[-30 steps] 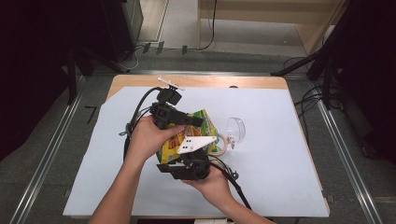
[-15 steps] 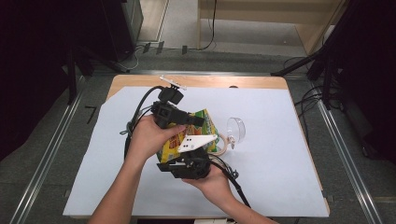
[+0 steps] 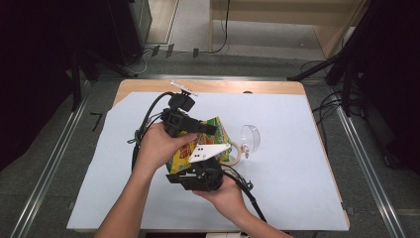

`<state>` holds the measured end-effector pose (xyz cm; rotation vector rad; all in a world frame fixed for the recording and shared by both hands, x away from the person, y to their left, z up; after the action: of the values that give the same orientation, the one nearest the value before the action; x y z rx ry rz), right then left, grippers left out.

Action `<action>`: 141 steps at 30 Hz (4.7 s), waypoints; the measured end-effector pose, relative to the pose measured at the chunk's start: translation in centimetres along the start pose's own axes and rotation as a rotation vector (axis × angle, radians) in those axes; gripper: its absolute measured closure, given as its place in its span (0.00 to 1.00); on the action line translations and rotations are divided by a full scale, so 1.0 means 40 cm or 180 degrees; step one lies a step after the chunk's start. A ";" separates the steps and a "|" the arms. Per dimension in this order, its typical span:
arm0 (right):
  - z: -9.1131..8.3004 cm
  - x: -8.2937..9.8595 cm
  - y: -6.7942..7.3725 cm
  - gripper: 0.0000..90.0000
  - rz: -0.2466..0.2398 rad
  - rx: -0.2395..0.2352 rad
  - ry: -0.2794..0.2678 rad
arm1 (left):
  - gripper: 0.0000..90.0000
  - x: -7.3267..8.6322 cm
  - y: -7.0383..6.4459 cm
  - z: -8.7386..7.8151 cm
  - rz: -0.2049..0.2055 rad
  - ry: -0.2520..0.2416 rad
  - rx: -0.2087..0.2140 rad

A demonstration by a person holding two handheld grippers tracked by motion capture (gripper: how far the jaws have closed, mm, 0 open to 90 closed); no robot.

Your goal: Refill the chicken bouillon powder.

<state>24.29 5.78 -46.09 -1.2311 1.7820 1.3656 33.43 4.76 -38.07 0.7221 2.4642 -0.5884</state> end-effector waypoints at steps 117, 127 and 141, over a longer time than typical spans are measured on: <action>0.002 -0.001 -0.004 0.82 -0.0174 0.0113 0.0092 | 0.77 0.002 0.015 0.000 -0.0034 -0.0046 -0.0028; -0.004 0.001 -0.006 0.82 -0.0158 0.0135 0.0080 | 0.77 -0.001 0.011 0.004 -0.0008 -0.0032 -0.0002; -0.013 0.003 -0.008 0.82 -0.0142 0.0170 0.0065 | 0.77 -0.008 0.005 0.016 0.0006 -0.0005 0.0031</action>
<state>24.59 5.22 -46.18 -1.2530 1.7828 1.2768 34.01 4.47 -38.42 0.7276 2.4604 -0.6006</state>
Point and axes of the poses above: each handheld gripper's, and its own axes: z roughly forward along the jaws, x roughly out of its underside, y roughly to its left, the point moved 8 cm from there along z, roughly forward along the jaws, and after that the axes turned 14 degrees about -x, right-handed, at the moved point
